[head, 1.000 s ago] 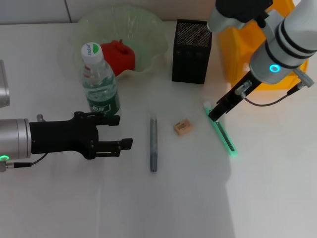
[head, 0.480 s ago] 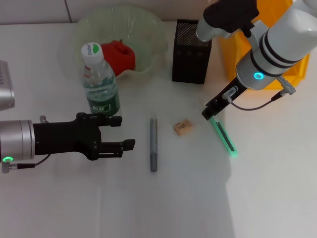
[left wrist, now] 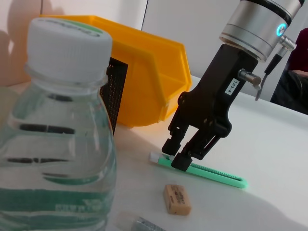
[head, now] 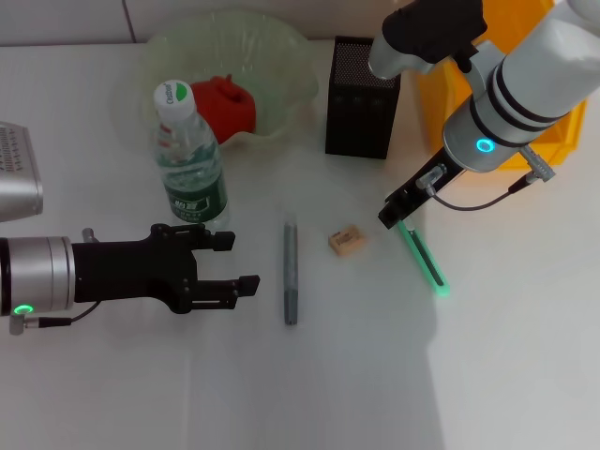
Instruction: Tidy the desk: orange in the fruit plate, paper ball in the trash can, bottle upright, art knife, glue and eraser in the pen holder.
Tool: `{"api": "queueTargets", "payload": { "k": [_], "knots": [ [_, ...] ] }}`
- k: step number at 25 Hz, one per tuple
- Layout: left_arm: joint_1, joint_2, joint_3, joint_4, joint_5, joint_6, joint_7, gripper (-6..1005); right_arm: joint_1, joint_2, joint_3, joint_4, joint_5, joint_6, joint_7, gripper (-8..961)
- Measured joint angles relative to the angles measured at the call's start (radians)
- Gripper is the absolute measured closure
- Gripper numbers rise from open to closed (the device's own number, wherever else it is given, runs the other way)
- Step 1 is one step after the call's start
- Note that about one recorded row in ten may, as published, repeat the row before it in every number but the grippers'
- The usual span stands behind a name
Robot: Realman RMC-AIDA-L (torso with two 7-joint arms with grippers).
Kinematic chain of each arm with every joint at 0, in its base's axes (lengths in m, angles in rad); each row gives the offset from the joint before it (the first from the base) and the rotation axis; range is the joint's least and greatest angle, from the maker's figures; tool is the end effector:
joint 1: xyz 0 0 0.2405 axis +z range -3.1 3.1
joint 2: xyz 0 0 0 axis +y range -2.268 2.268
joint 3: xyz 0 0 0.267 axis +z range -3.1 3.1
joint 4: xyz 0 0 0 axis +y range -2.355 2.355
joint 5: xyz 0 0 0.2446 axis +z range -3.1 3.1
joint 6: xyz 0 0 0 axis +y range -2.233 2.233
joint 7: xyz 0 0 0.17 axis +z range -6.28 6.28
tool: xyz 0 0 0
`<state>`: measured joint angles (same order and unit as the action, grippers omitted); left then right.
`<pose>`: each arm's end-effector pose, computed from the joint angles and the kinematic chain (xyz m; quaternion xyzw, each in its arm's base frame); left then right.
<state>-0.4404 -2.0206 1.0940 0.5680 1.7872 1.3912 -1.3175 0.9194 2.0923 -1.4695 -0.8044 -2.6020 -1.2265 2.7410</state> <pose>-0.3097 0.3444 -0.0669 -0.9555 -0.2140 -0.1757 0.1015 0.1781 0.4480 -0.1063 -0.8873 0.3719 -0.1931 0.1924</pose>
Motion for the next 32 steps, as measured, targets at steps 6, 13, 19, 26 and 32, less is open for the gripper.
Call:
{"api": "queueTargets", "payload": {
  "k": [6, 13, 19, 26, 32],
  "knots": [
    [-0.003, 0.000, 0.000, 0.000, 0.001, 0.000, 0.000, 229, -0.002, 0.000, 0.000, 0.002, 0.000, 0.002, 0.000, 573],
    [-0.005, -0.001, 0.000, 0.000, 0.002, 0.000, 0.003, 229, 0.009, 0.000, 0.000, 0.038, 0.001, 0.019, 0.000, 573],
    [-0.006, -0.001, -0.001, 0.000, 0.002, 0.000, 0.004, 229, 0.026, 0.000, 0.000, 0.072, 0.001, 0.031, 0.000, 573],
    [-0.006, -0.001, -0.002, 0.000, 0.002, 0.000, 0.004, 229, 0.027, 0.000, -0.014, 0.067, 0.001, 0.032, 0.000, 607],
    [-0.006, -0.001, -0.003, 0.000, 0.000, -0.005, 0.006, 229, 0.012, 0.000, -0.018, 0.031, 0.000, 0.024, 0.000, 756]
  ]
}}
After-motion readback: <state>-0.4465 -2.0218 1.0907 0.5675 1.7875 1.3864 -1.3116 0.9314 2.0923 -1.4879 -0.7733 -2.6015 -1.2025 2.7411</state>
